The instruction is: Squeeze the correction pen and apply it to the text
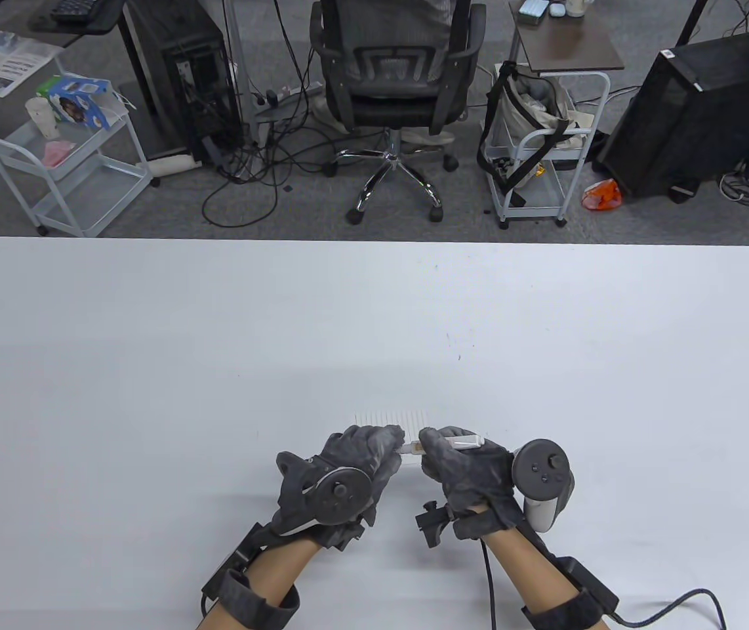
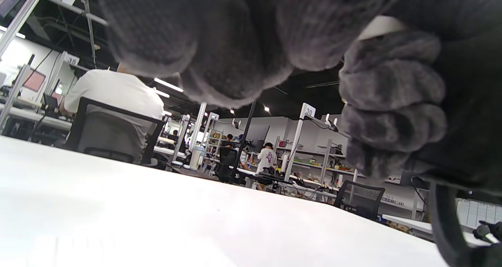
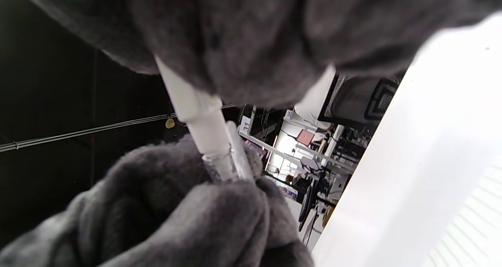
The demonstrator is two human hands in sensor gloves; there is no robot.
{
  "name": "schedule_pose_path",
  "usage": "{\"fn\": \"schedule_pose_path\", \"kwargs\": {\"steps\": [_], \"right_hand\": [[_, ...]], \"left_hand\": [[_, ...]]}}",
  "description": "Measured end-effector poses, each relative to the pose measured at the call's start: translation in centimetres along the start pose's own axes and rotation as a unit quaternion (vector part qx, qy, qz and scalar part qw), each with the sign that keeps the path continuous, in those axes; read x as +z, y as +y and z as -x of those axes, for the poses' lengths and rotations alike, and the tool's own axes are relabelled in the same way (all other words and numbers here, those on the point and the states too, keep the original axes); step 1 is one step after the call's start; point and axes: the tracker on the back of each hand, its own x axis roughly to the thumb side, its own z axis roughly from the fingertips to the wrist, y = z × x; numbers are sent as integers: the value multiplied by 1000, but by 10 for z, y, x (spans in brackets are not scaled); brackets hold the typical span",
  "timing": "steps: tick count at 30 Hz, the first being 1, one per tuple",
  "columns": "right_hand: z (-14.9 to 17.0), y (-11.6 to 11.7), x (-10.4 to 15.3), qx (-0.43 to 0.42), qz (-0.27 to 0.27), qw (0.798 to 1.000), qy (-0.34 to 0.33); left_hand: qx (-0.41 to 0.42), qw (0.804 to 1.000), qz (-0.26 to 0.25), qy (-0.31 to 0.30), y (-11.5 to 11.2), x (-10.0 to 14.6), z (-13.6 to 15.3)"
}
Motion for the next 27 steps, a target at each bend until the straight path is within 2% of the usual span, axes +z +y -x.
{"fn": "schedule_pose_path", "kwargs": {"steps": [4,7,12,16,20,22,27], "right_hand": [[6,3,1,-62,5,998,18],[11,9,2,-86,-6,996,24],[8,7,1,-87,2,996,13],[10,7,-1,-46,-15,998,33],[13,5,-7,4,-37,997,66],[13,-4,-9,41,-37,996,77],[10,-41,-17,132,-5,989,70]], "left_hand": [[43,999,-14,20,5,0,1],[32,999,-10,5,5,1,-1],[51,998,-11,17,7,1,-7],[20,1000,6,9,7,-3,0],[36,997,43,45,4,-7,14],[27,996,68,55,0,-7,21],[-13,977,196,79,-18,-8,34]]}}
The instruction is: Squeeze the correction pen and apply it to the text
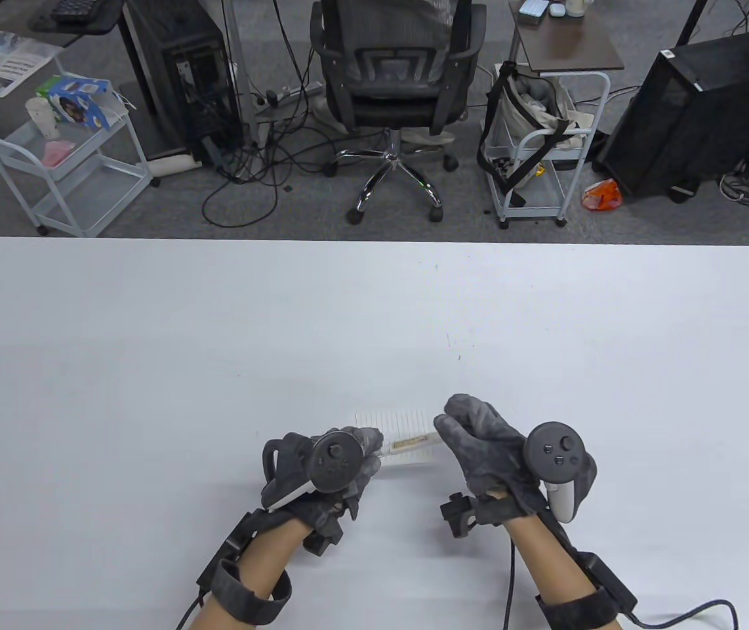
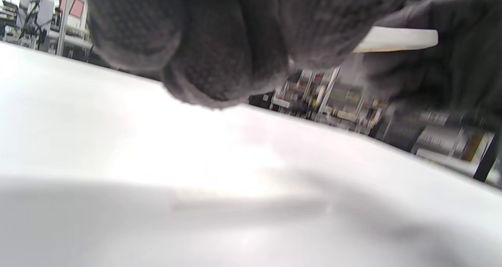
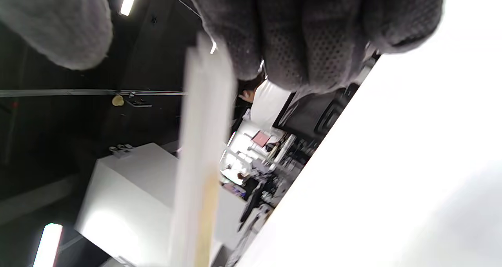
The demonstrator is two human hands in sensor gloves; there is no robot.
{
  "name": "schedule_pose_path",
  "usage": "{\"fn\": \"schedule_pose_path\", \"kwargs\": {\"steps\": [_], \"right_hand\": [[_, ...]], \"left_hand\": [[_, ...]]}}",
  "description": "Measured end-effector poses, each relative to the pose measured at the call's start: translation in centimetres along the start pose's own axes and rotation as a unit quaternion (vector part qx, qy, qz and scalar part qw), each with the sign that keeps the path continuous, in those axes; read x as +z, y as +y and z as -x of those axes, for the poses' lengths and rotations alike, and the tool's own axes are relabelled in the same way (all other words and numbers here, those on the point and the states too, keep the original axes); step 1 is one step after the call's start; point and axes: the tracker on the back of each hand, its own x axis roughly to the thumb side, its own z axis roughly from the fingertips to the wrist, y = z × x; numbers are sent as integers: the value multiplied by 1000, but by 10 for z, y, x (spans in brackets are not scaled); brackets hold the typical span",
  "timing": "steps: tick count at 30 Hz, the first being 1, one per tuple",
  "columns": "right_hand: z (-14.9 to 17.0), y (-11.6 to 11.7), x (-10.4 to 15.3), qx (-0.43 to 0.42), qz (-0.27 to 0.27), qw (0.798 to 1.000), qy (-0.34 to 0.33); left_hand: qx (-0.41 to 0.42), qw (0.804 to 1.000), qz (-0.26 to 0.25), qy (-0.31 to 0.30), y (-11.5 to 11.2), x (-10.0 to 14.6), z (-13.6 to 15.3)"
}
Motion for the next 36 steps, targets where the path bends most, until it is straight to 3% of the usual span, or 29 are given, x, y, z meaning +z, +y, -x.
{"fn": "schedule_pose_path", "kwargs": {"steps": [3,7,14,22,27,32,36], "right_hand": [[2,-13,-2,63,11,998,-5],[3,-14,-3,121,16,992,-17],[-2,-3,0,157,0,987,-37],[5,-6,-1,139,-2,990,-12],[0,-10,-3,141,-2,990,-14],[-15,-15,-3,159,-9,987,-34],[-21,-24,7,237,-14,970,-58]], "left_hand": [[-43,996,79,5,-12,-4,0],[-100,984,149,11,-27,-7,-7],[-160,969,185,19,-42,-9,-8],[-216,961,174,13,-45,-7,-15],[-199,961,190,31,-34,-9,-10],[-159,976,141,53,3,-1,-5],[-144,985,56,77,38,20,3]]}}
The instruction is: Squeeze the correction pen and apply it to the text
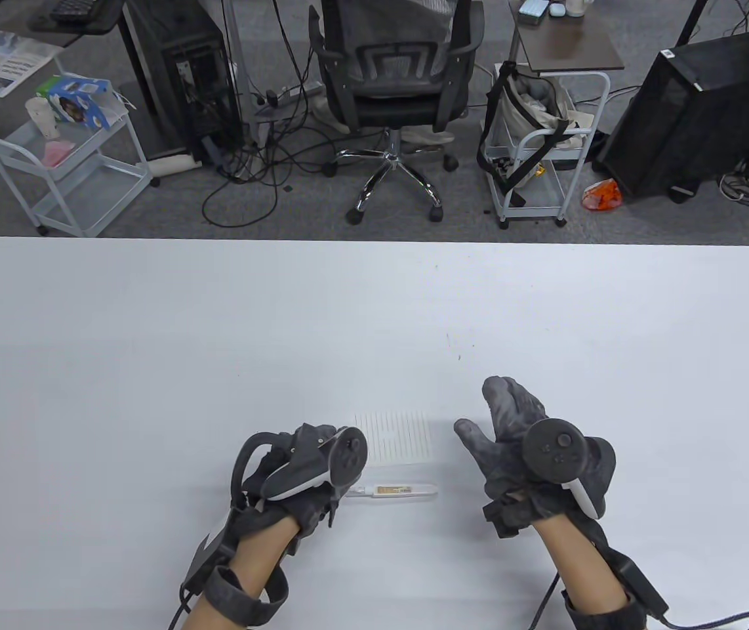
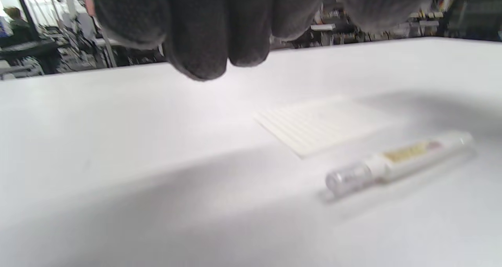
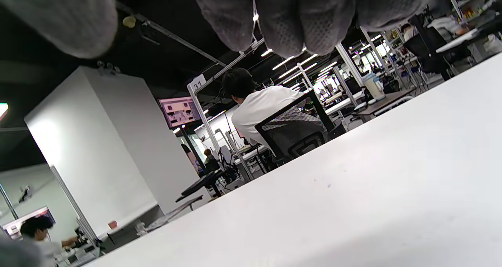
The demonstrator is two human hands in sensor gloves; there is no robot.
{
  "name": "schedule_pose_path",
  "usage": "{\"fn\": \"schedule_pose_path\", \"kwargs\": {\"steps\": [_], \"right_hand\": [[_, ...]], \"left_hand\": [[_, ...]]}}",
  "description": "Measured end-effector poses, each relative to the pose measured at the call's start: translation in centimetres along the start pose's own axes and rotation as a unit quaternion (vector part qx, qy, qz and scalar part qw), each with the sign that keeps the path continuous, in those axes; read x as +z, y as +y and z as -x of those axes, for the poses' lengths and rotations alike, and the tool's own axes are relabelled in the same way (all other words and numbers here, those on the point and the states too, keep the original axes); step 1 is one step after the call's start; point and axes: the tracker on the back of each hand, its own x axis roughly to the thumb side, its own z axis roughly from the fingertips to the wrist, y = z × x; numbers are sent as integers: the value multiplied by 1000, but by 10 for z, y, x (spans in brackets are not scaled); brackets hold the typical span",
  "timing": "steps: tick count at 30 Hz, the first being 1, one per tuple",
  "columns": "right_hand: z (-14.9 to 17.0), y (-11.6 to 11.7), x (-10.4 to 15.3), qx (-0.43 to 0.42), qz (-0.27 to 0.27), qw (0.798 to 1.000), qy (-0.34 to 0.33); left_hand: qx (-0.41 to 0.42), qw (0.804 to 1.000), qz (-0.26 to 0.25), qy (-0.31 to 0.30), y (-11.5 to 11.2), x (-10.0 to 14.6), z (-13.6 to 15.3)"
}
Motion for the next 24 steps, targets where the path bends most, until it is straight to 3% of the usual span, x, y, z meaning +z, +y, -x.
{"fn": "schedule_pose_path", "kwargs": {"steps": [4,8,14,24], "right_hand": [[5,-3,11,53,-15,998,-12],[15,-1,22,109,-25,994,-13],[24,13,29,173,-70,982,-2],[23,26,29,223,-91,971,-5]], "left_hand": [[54,996,-59,30,5,17,17],[78,991,-91,52,-8,25,30],[74,993,-71,54,-34,26,43],[29,995,-80,57,-44,27,46]]}}
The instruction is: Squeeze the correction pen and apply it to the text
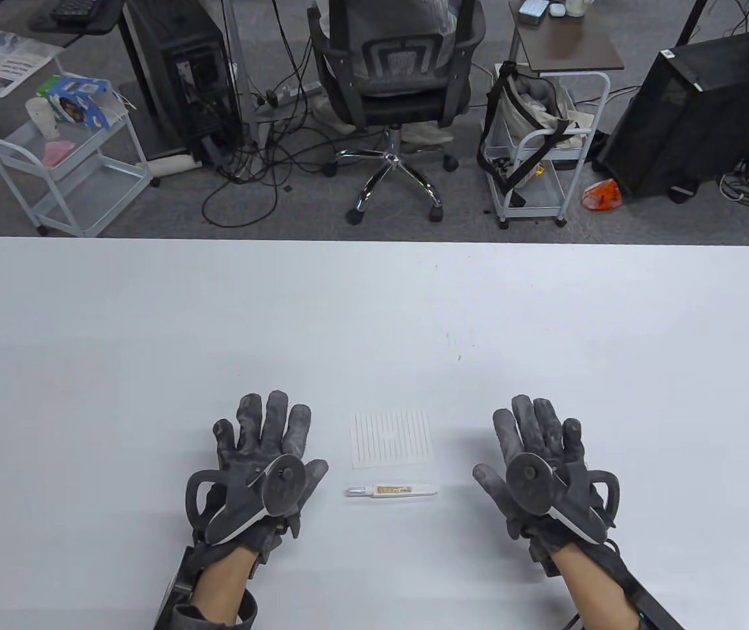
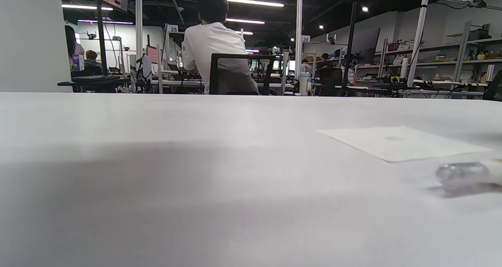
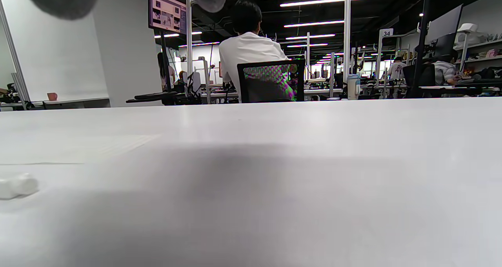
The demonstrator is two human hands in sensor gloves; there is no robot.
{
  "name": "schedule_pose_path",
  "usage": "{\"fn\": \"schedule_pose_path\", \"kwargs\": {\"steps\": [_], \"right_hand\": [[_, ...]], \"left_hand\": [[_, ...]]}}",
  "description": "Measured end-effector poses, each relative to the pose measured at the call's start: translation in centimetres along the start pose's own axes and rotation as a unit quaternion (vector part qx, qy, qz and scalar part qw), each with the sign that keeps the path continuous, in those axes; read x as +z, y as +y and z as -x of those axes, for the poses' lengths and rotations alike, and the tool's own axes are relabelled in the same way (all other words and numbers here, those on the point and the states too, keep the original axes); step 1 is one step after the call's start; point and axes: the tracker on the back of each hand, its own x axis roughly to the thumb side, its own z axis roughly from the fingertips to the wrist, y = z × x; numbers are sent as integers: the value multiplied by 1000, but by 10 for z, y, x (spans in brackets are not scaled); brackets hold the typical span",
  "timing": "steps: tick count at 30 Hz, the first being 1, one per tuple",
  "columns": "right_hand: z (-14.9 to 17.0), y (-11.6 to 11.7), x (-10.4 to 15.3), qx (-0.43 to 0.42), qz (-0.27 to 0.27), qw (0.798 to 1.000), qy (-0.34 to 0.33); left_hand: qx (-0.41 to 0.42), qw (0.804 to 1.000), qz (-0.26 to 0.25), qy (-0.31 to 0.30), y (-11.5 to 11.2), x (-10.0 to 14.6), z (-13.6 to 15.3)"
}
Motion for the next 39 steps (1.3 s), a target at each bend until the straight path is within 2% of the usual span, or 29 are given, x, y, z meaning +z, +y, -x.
{"fn": "schedule_pose_path", "kwargs": {"steps": [8,39], "right_hand": [[1,4,0,2,-20,1000,9],[3,4,0,-4,-22,1000,10]], "left_hand": [[-4,1000,15,-2,-1,-1,-2],[-2,1000,24,-6,-4,-3,-4]]}}
